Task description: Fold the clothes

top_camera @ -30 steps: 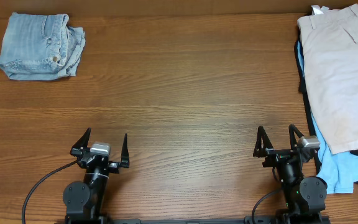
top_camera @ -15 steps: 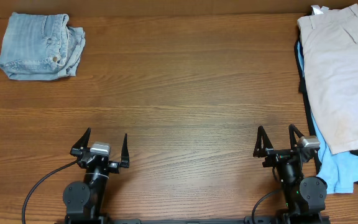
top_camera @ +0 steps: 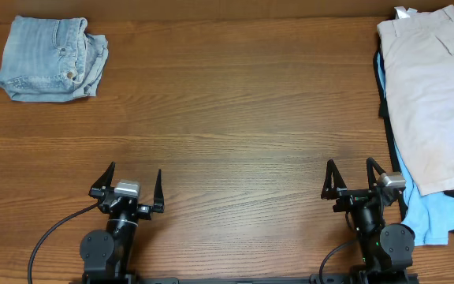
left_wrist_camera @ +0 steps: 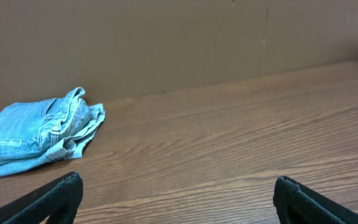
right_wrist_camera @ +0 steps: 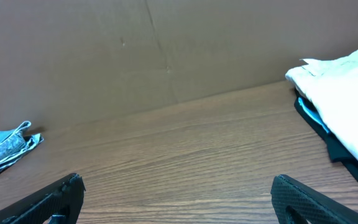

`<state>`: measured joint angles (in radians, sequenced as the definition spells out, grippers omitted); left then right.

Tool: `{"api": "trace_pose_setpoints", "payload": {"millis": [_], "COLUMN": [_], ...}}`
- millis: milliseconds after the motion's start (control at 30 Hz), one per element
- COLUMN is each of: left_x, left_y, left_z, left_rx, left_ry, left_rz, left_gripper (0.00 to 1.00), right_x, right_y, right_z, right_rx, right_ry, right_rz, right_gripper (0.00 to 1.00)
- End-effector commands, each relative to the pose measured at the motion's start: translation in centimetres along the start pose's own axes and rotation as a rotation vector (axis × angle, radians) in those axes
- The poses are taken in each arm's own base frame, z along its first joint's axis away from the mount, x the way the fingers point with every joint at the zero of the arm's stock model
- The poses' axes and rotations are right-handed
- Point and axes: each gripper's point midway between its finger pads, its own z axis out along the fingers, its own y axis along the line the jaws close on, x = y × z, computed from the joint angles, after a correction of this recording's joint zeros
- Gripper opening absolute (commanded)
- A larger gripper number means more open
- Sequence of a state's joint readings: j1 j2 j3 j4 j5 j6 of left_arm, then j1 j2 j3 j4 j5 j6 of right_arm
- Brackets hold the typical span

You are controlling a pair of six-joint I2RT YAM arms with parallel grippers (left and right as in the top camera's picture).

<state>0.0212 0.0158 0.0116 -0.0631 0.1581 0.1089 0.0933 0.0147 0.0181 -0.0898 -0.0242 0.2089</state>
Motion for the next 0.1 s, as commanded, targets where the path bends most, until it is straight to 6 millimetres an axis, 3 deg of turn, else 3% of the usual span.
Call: {"api": "trace_pose_setpoints", "payload": {"millis": [0,67], "left_x": [0.01,0.01], "left_y": [-0.15,-0.15], "left_z": [-0.02,-0.02], "left_rx": [0.009,0.008], "left_ry": [-0.008,-0.008], "left_rz": [0.016,0.016], "left_gripper": [1.0,1.0], "right_x": [0.05,0.05], "right_y": [-0.03,-0.04], "right_z": [-0.01,-0.01], "right_rx": [0.001,0.001], "right_ry": [-0.009,-0.009], "right_rz": [0.0,0.0], "right_gripper": [1.0,1.0]}}
